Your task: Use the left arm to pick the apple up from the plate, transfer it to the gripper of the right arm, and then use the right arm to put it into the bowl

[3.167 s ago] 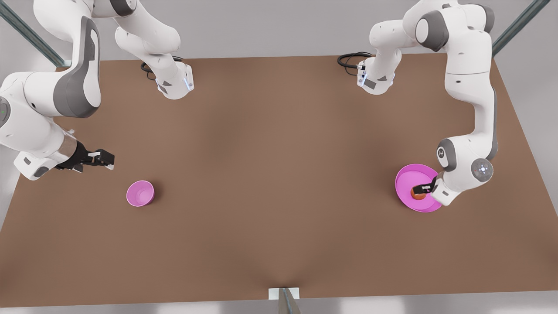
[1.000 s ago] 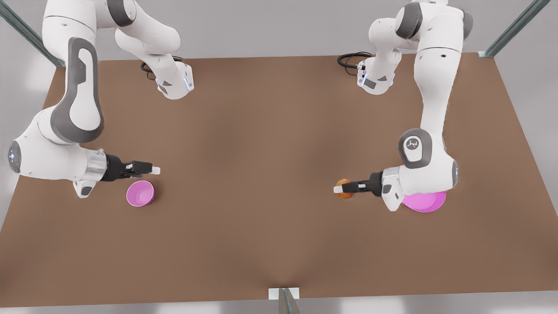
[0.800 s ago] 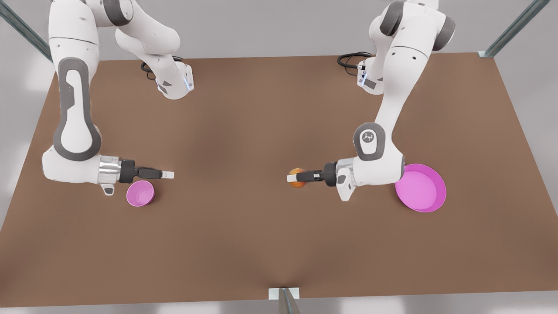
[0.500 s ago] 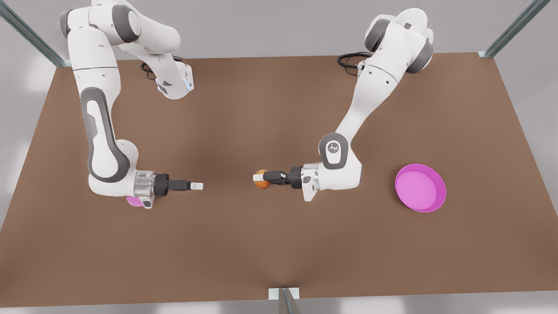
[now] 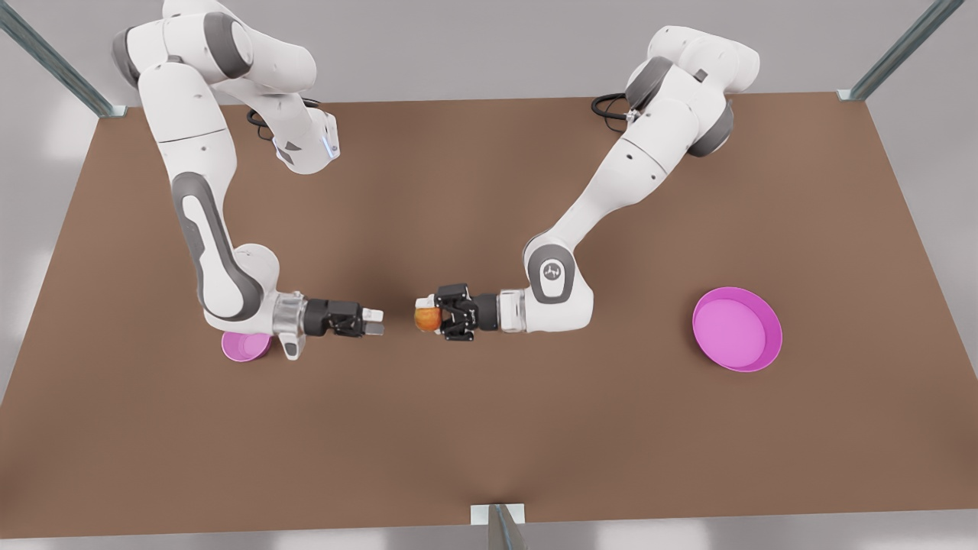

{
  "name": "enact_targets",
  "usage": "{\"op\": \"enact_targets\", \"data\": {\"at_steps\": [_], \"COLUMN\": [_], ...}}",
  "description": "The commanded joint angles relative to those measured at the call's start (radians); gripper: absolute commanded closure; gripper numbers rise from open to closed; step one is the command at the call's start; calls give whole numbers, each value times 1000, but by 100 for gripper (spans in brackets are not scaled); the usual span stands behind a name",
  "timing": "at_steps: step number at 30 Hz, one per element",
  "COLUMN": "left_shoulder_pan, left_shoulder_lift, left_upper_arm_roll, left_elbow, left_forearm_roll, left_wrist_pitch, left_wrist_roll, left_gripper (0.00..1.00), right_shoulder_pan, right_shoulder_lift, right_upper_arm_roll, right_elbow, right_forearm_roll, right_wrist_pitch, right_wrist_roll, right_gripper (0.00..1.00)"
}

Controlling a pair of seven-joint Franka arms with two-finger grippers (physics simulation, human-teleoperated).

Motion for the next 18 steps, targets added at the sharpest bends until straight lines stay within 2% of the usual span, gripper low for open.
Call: {"op": "enact_targets", "data": {"at_steps": [1, 2, 4, 8, 11, 18], "left_shoulder_pan": [0, -2, -2, -2, -2, -2], "left_shoulder_lift": [2, 8, 25, 31, 33, 41], "left_upper_arm_roll": [-2, -2, -8, -19, -19, -20], "left_elbow": [1, 2, 21, 22, 24, 25], "left_forearm_roll": [-10, -12, -16, -16, -16, -16], "left_wrist_pitch": [7, 8, 8, 8, 8, 10], "left_wrist_roll": [762, 782, 803, 820, 820, 820], "left_gripper": [30, 30, 30, 30, 30, 30], "right_shoulder_pan": [4, 1, -6, -37, -65, -49], "right_shoulder_lift": [-2, -8, -8, -7, -2, 13], "right_upper_arm_roll": [7, 46, 67, 69, 69, 81], "right_elbow": [0, -1, -7, -9, 0, 0], "right_forearm_roll": [6, 6, 7, 15, 13, 12], "right_wrist_pitch": [28, 72, 69, 67, 63, 64], "right_wrist_roll": [-451, -451, -450, -402, -161, -177], "right_gripper": [0, 0, 0, 0, 0, 0]}}
